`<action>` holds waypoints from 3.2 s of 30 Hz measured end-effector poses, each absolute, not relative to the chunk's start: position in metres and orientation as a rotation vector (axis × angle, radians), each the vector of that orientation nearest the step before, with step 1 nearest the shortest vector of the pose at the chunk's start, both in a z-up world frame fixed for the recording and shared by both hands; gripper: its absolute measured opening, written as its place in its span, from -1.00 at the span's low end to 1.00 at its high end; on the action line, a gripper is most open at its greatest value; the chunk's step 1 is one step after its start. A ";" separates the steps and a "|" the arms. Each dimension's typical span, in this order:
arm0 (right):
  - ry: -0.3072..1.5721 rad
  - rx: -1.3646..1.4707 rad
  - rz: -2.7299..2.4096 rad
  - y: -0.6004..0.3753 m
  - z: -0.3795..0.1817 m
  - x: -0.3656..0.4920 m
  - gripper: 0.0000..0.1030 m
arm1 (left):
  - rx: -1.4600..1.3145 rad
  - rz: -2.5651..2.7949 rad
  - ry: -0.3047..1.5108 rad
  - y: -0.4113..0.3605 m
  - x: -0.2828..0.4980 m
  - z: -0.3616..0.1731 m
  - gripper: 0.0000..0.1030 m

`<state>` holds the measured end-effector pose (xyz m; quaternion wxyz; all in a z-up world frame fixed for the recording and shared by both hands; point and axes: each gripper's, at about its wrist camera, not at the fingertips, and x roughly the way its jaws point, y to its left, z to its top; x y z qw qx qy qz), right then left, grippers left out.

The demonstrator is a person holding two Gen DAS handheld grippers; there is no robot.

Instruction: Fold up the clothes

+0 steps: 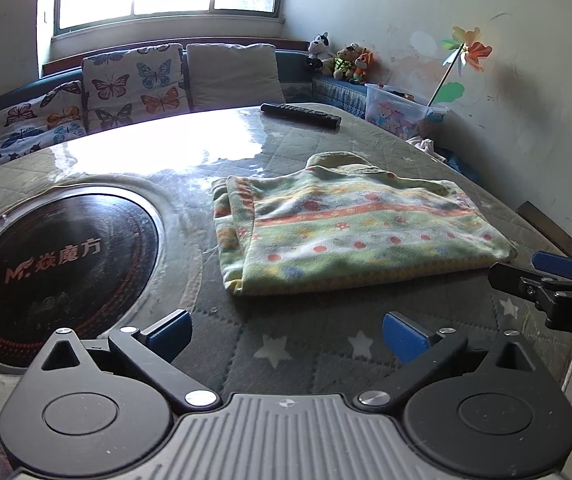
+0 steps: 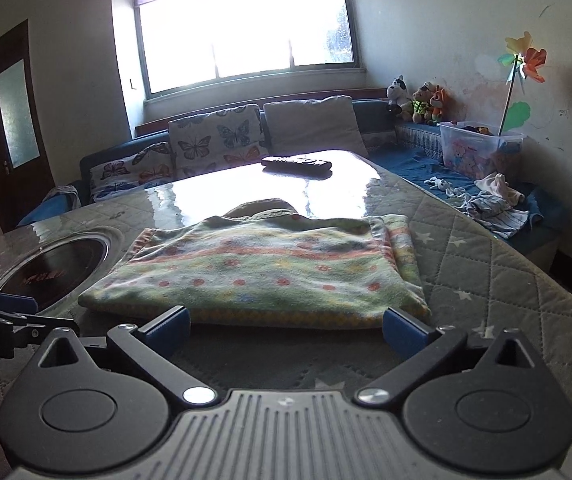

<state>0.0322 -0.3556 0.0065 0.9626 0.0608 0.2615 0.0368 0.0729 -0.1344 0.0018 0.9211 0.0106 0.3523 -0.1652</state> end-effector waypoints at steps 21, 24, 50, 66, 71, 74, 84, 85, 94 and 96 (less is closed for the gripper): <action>0.579 0.042 0.037 -0.323 0.006 0.022 1.00 | 0.027 -0.350 0.731 -0.123 0.056 -0.003 1.00; 0.588 0.042 0.033 -0.322 0.006 0.021 1.00 | 0.027 -0.355 0.733 -0.122 0.054 -0.003 1.00; 0.611 0.059 0.031 -0.315 0.002 0.008 1.00 | 0.034 -0.390 0.730 -0.128 0.041 -0.004 1.00; 0.600 0.065 0.027 -0.313 0.004 0.002 1.00 | 0.039 -0.409 0.723 -0.132 0.033 -0.003 1.00; 0.597 0.067 0.029 -0.313 0.005 0.001 1.00 | 0.042 -0.416 0.719 -0.133 0.031 -0.002 1.00; 0.596 0.068 0.030 -0.313 0.005 0.001 1.00 | 0.042 -0.417 0.718 -0.134 0.030 -0.002 1.00; 0.596 0.073 0.030 -0.314 0.005 0.001 1.00 | 0.045 -0.423 0.720 -0.136 0.029 -0.003 1.00; 0.597 0.073 0.029 -0.314 0.005 0.001 1.00 | 0.045 -0.424 0.721 -0.136 0.029 -0.003 1.00; 0.601 0.078 0.028 -0.315 0.003 0.003 1.00 | 0.047 -0.429 0.725 -0.138 0.030 -0.004 1.00; 0.602 0.078 0.029 -0.314 0.003 0.003 1.00 | 0.048 -0.431 0.726 -0.138 0.030 -0.004 1.00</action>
